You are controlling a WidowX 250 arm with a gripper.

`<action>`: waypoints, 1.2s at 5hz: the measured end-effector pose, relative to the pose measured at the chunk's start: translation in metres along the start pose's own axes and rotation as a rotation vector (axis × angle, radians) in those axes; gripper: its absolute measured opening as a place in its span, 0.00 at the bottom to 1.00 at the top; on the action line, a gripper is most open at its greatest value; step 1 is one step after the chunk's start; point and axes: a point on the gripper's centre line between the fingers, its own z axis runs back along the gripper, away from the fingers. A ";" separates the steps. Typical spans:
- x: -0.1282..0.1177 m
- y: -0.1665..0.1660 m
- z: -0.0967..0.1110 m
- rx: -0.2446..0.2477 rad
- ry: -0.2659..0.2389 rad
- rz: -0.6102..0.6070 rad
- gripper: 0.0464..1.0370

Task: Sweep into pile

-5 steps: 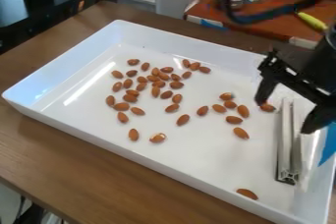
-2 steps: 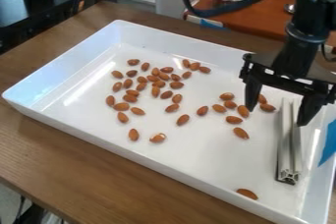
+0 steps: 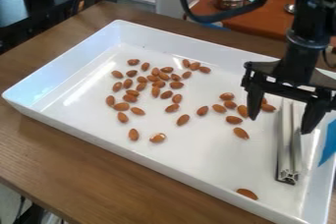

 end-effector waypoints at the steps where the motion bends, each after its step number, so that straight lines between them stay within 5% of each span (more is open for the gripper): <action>1: -0.001 -0.001 0.000 -0.005 0.003 0.013 0.96; 4: -0.008 -0.011 -0.019 0.029 0.024 -0.011 0.91; 6: -0.003 0.000 -0.025 0.028 0.025 -0.035 0.35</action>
